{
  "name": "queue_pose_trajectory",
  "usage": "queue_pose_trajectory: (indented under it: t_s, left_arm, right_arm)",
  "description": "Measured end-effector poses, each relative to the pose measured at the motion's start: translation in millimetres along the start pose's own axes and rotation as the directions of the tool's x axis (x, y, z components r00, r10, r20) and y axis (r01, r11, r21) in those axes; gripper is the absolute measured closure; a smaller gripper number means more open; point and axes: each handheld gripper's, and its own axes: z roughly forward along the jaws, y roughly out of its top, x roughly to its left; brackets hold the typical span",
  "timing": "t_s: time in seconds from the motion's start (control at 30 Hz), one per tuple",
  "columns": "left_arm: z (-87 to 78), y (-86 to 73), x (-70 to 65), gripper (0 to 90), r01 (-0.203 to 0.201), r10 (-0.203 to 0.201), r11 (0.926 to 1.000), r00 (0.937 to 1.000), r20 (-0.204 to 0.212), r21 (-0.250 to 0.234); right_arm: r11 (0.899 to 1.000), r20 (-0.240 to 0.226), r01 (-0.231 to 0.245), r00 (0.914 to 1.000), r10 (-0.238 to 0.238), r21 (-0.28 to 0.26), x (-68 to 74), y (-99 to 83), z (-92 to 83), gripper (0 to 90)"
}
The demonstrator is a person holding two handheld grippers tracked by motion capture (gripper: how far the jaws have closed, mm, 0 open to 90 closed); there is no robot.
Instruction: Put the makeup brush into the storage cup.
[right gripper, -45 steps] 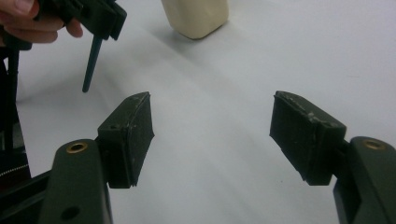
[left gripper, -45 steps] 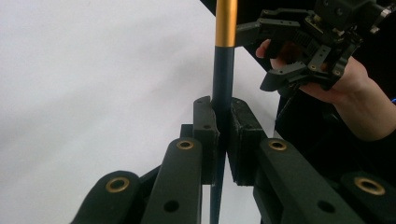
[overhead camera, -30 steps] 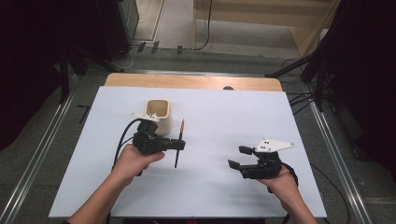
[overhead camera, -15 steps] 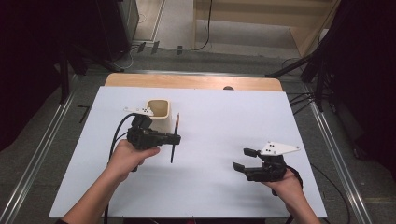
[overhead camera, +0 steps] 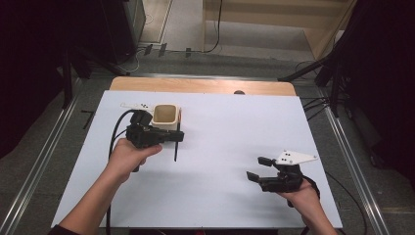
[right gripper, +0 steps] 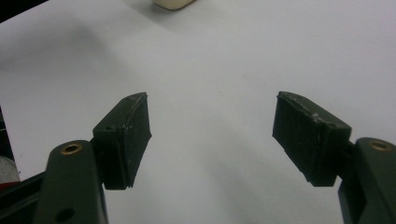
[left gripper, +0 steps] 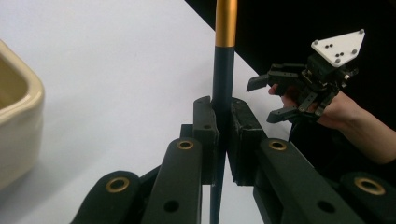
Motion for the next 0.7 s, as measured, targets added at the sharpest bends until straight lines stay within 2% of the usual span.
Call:
queue_pose_trajectory:
  t_s: [0.37,0.7]
  left_arm:
    - [-13.7,15.1,1.4,83.8,-0.002,0.001,0.9993,0.9995,-0.032,-0.037]
    - [-25.2,30.1,5.7,83.8,0.0,-0.005,0.9975,0.9982,-0.059,-0.071]
  right_arm:
    - [1.0,0.001,-0.021,0.9998,0.021,-0.001,-1.9,-4.1,-3.0,28.5]
    - [1.0,-0.001,-0.02,0.9998,0.02,-0.003,-2.5,-4.5,-3.7,28.5]
